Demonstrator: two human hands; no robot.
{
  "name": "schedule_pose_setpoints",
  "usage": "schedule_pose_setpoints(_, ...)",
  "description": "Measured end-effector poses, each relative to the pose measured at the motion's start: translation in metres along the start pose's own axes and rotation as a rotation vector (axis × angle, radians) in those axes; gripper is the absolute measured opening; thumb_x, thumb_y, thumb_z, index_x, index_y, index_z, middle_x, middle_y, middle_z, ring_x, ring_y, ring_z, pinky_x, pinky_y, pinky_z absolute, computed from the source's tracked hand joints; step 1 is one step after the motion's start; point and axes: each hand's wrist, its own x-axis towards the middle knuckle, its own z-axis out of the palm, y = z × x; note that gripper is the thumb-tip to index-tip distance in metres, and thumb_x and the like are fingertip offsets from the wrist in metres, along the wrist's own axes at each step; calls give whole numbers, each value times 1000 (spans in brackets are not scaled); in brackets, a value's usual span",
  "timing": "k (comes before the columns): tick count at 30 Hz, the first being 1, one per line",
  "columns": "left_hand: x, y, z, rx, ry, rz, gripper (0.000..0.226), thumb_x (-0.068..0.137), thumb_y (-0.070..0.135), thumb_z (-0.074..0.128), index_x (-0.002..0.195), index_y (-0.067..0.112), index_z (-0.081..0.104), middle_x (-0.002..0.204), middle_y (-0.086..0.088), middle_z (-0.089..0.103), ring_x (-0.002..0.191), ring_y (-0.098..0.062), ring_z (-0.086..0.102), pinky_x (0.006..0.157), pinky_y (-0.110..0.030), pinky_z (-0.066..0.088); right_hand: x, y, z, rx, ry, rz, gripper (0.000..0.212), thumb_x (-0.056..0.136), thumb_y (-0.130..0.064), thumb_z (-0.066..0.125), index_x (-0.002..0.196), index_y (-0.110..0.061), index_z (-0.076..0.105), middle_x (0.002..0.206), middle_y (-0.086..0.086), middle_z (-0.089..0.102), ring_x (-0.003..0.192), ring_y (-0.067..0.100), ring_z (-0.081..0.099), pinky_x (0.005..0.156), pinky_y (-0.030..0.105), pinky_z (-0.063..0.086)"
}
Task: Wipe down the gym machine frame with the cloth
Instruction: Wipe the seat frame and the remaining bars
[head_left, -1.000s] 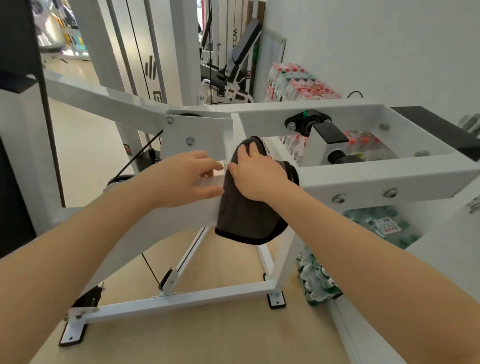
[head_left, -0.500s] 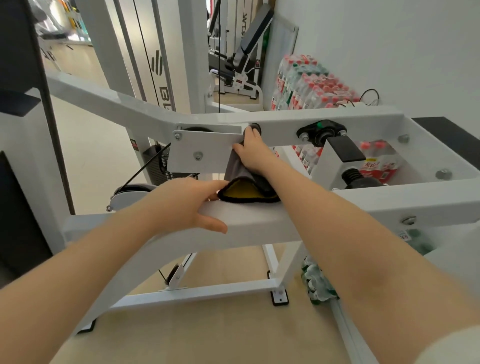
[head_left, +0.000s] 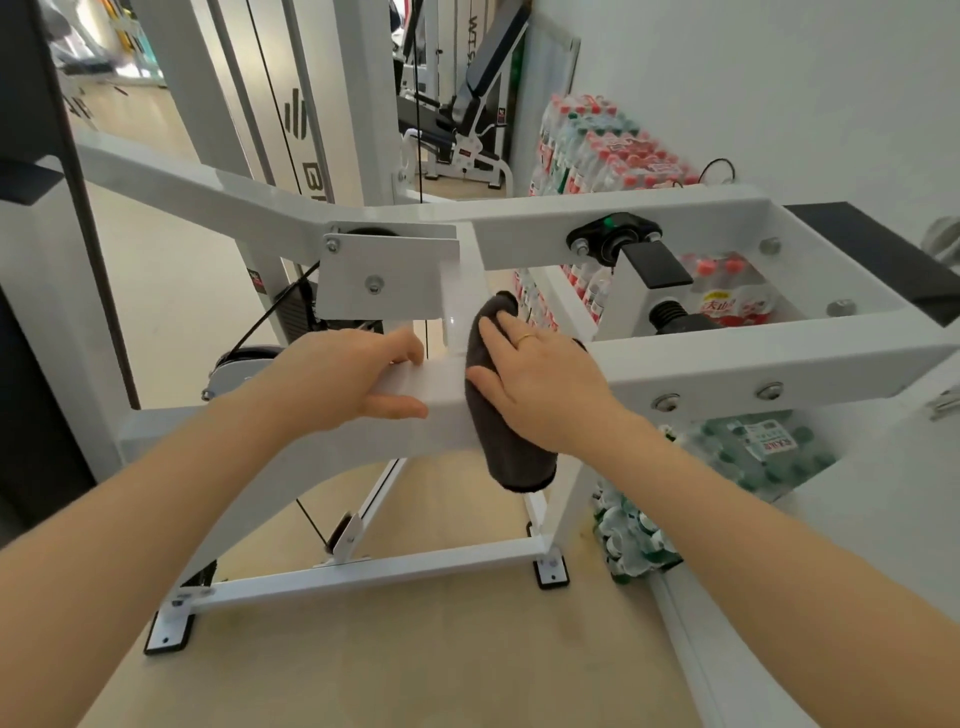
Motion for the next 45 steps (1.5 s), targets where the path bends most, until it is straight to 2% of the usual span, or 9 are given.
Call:
schedule_pose_setpoints(4,-4,16,2,66,92,100,42,81,40,63,113,14,54,112,-5,60,100,-25,54,82,-32,36,-31,16,8,-83,354,-216,41,89,-33,48,115,-5,64,119,12,64,103,28,63,92,37,46)
schedule_pose_setpoints(8,-12,55,18,204,389,206,43,63,11,80,102,0,65,122,-19,59,110,-39,56,92,-50,42,-51,29,19,57,652,-279,16,86,-4,56,89,0,71,104,11,70,99,26,66,86,37,52)
schedule_pose_setpoints(12,-13,94,54,300,589,423,26,75,8,63,100,3,67,125,-18,57,121,-35,44,104,-44,32,-95,59,28,138,729,-246,26,93,-7,46,87,3,69,104,12,69,102,27,65,87,36,50)
schedule_pose_setpoints(15,-10,128,91,345,538,619,30,77,9,51,100,9,70,124,-13,60,122,-30,45,105,-42,31,-137,93,46,171,650,-171,28,96,-12,46,95,4,68,104,13,69,102,26,64,89,34,47)
schedule_pose_setpoints(20,13,178,146,197,198,519,47,53,9,78,99,8,70,113,-10,66,110,-29,60,89,-43,50,-187,146,103,572,262,419,22,99,-12,40,114,-8,56,87,0,61,86,25,60,62,20,35)
schedule_pose_setpoints(26,55,189,192,-115,39,227,55,85,16,55,136,7,39,145,-10,35,135,-27,29,109,-38,25,-198,174,154,1087,357,1196,35,102,-19,31,131,-6,43,128,9,50,118,26,46,98,31,36)
schedule_pose_setpoints(35,155,179,302,-255,388,109,72,89,9,49,146,3,6,155,-13,2,143,-25,3,112,-27,1,-127,192,240,1142,737,962,15,102,-24,29,104,-17,42,89,-15,47,86,8,49,79,22,32)
schedule_pose_setpoints(39,184,174,331,-221,637,206,73,79,-9,46,144,-4,13,153,-21,9,140,-37,12,114,-41,13,-95,200,252,1257,1003,788,16,102,-24,29,108,-19,43,88,-20,45,80,-4,46,72,13,37)
schedule_pose_setpoints(45,197,157,337,-99,865,218,75,74,-15,45,144,-2,20,152,-18,16,140,-34,17,114,-41,5,-68,195,251,1262,1201,523,19,102,-22,29,113,-13,42,84,-20,41,74,-9,43,58,0,36)
